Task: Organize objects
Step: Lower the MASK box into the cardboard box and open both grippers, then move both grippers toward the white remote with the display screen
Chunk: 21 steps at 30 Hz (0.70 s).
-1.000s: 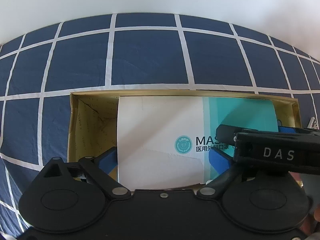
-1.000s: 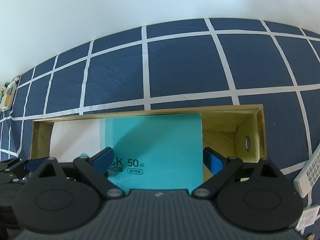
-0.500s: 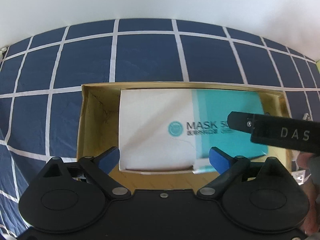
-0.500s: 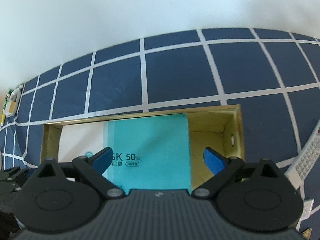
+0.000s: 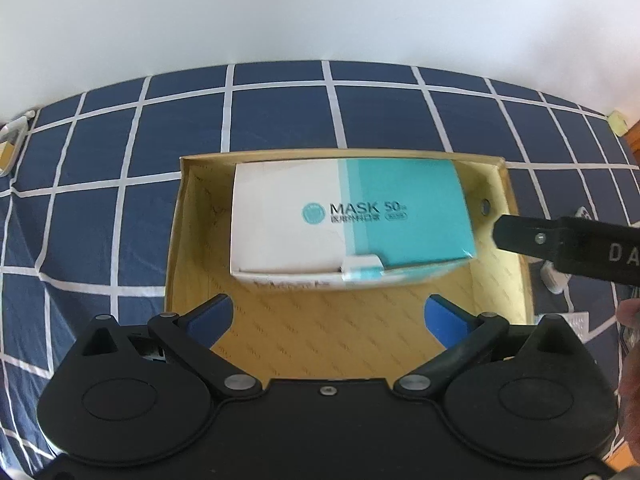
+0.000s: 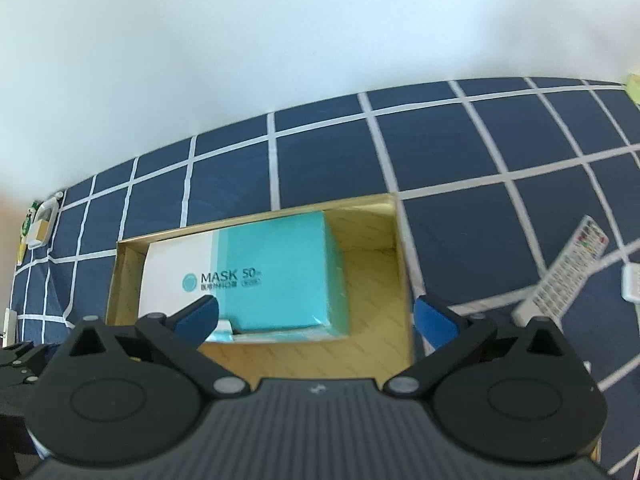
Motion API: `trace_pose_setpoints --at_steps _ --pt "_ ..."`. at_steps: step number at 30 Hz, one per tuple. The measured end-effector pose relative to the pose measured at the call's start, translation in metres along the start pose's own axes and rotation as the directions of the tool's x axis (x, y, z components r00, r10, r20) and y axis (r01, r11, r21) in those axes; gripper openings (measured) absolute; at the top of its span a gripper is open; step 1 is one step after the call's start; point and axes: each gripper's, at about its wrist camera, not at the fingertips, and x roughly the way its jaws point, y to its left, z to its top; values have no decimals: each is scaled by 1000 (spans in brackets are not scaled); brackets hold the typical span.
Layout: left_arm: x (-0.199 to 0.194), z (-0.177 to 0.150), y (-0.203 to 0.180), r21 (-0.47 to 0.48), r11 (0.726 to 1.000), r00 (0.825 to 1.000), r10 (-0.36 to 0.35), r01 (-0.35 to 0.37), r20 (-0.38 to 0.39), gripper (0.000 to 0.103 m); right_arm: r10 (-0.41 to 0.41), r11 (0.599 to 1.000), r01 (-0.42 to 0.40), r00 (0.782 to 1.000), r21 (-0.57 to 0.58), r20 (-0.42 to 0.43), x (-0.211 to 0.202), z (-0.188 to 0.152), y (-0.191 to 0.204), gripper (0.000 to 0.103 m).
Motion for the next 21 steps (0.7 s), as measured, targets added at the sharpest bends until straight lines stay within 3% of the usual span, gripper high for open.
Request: trace_pose_setpoints --at_steps 21 --pt "-51 -57 -59 95 994 997 -50 44 56 103 -78 992 68 992 104 102 -93 -71 -60 103"
